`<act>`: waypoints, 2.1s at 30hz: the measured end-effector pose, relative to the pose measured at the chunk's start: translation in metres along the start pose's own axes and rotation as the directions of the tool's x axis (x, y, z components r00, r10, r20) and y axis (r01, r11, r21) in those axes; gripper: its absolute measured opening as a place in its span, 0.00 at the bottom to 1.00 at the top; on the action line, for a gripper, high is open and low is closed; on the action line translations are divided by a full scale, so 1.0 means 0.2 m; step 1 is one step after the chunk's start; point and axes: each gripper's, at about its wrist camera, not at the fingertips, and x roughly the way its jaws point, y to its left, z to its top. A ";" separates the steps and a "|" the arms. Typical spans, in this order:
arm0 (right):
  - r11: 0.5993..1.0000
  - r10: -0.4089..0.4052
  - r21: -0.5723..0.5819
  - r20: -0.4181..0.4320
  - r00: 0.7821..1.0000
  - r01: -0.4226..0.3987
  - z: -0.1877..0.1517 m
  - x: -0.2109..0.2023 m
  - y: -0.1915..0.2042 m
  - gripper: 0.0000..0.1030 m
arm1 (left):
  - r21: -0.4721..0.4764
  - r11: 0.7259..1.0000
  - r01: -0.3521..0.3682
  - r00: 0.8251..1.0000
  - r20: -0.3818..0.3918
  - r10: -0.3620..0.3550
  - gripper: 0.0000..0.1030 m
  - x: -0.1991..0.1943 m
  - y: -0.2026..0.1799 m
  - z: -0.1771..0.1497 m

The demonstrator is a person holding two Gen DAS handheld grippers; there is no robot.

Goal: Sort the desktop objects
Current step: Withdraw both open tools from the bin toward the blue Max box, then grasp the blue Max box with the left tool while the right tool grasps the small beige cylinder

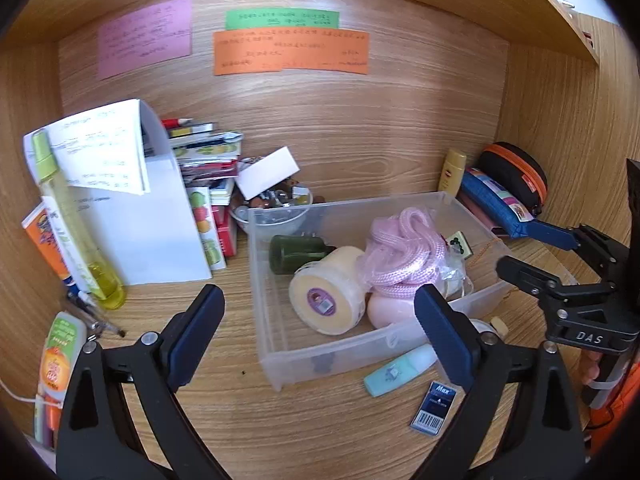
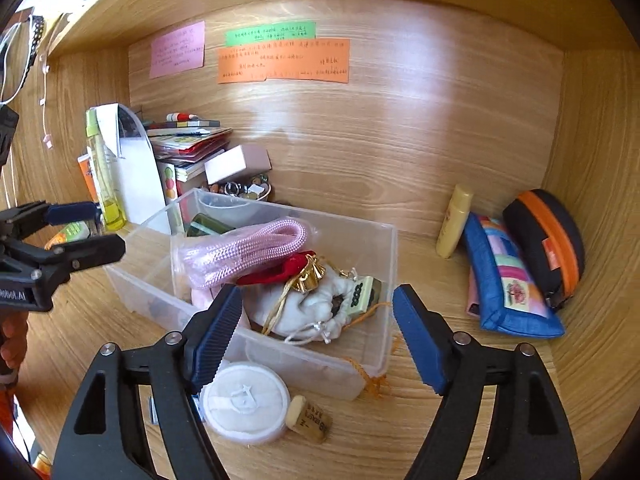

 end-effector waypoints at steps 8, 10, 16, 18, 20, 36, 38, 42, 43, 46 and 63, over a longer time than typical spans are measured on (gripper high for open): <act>1.000 -0.002 -0.026 -0.055 0.999 0.001 -0.08 -0.07 0.02 0.75 | -0.044 0.999 -0.030 0.999 -0.038 0.028 0.95 -0.04 0.09 -0.09; 1.000 -0.001 -0.031 -0.073 0.997 -0.002 -0.10 -0.08 0.03 0.75 | -0.050 0.998 -0.037 0.998 -0.056 0.034 0.95 -0.03 0.10 -0.12; 0.999 0.014 -0.048 -0.137 0.990 -0.021 -0.19 -0.05 0.07 0.75 | -0.056 0.998 -0.043 0.993 -0.116 0.036 0.95 -0.01 0.12 -0.23; 0.998 0.029 -0.049 -0.166 0.986 -0.038 -0.22 -0.03 0.09 0.75 | -0.049 0.998 -0.038 0.991 -0.132 0.031 0.95 0.00 0.11 -0.26; 0.997 0.040 -0.052 -0.188 0.981 -0.051 -0.24 -0.01 0.10 0.75 | -0.042 0.999 -0.034 0.988 -0.149 0.027 0.95 0.00 0.10 -0.29; 1.000 -0.005 0.011 -0.278 0.961 0.009 -0.35 0.02 -0.06 0.75 | 0.082 0.986 0.144 0.959 -0.256 -0.119 0.95 0.13 -0.19 -0.38; 1.000 0.008 0.017 -0.306 0.952 -0.003 -0.36 0.04 -0.08 0.73 | 0.105 0.982 0.156 0.955 -0.271 -0.123 0.95 0.16 -0.23 -0.37; 1.000 0.017 0.014 -0.338 0.941 -0.013 -0.37 0.09 -0.09 0.66 | 0.119 0.980 0.163 0.949 -0.292 -0.122 0.95 0.20 -0.27 -0.38; 1.000 0.021 0.012 -0.345 0.938 -0.018 -0.37 0.10 -0.09 0.64 | 0.119 0.979 0.164 0.948 -0.295 -0.123 0.95 0.21 -0.28 -0.38; 0.999 0.034 0.003 -0.360 0.932 -0.035 -0.37 0.14 -0.09 0.61 | 0.124 0.977 0.171 0.948 -0.292 -0.129 0.95 0.20 -0.29 -0.38; 0.993 0.071 -0.063 -0.377 0.923 -0.102 -0.33 0.22 -0.06 0.37 | 0.156 0.955 0.251 0.926 -0.327 -0.190 0.72 0.22 -0.38 -0.40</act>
